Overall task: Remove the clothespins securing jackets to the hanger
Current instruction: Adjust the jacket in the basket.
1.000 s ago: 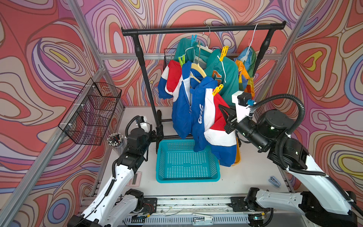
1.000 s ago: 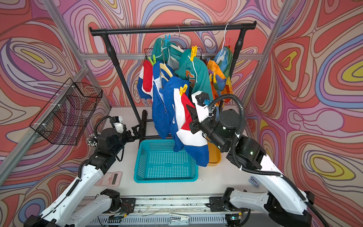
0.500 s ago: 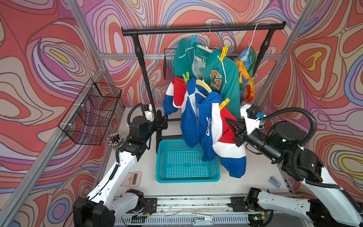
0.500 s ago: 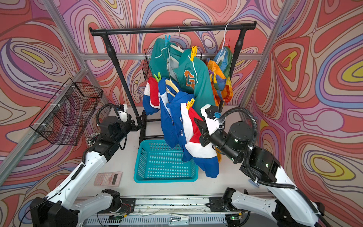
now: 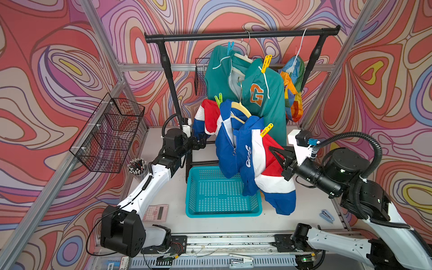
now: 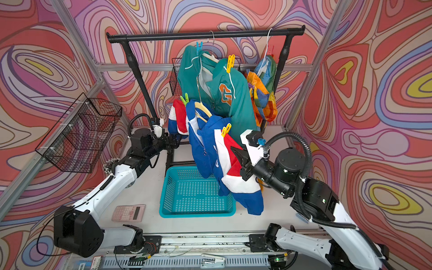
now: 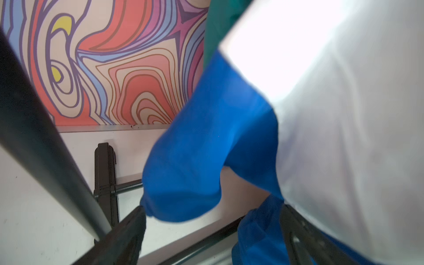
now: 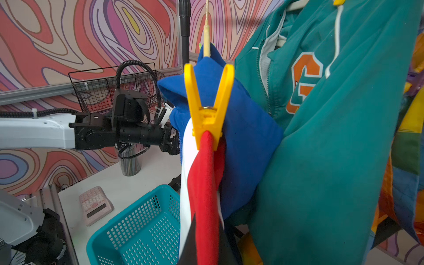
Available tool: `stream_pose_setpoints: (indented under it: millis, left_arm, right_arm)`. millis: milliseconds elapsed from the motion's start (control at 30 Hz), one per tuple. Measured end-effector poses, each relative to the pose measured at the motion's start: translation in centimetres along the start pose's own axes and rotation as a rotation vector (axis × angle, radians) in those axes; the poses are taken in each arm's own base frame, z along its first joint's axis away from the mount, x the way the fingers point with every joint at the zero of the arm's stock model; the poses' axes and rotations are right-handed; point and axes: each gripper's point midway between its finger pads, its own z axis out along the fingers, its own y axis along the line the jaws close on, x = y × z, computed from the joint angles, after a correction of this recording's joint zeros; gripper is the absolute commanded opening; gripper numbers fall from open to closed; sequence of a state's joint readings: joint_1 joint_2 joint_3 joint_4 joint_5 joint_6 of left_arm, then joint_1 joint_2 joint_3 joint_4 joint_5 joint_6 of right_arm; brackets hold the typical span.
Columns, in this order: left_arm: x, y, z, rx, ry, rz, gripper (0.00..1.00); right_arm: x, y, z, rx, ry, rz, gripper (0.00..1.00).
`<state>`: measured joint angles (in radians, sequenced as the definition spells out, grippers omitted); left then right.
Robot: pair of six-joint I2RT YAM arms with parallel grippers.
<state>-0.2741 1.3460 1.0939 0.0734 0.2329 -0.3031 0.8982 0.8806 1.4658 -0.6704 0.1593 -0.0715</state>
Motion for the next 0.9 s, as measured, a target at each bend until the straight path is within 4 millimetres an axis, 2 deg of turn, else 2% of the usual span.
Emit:
stream_pose_setpoints:
  millis: [133, 267, 400, 533, 700, 900]
  left_arm:
    - [-0.4, 0.0, 0.3, 0.001, -0.009, 0.025, 0.88]
    - [-0.3, -0.4, 0.8, 0.032, -0.005, 0.034, 0.76]
    - [0.0, -1.1, 1.5, 0.082, 0.0, 0.036, 0.62]
    - [-0.1, -1.3, 1.7, 0.096, -0.009, 0.046, 0.39]
    - [-0.8, -2.3, 1.6, 0.151, -0.04, 0.054, 0.0]
    - [-0.5, -2.9, 1.5, 0.201, -0.058, 0.043, 0.0]
  right_arm:
    - [-0.1, 0.2, -0.8, -0.022, -0.01, 0.011, 0.0]
    - [-0.4, 0.1, -2.4, -0.03, -0.036, 0.023, 0.0]
    - [-0.4, 0.2, -2.9, -0.039, -0.042, 0.035, 0.0]
    - [0.1, 0.4, -2.5, -0.048, -0.018, 0.036, 0.0]
    - [0.3, 0.5, -2.7, -0.051, -0.014, 0.039, 0.0]
    - [0.1, 0.7, -3.1, -0.069, -0.025, 0.042, 0.0]
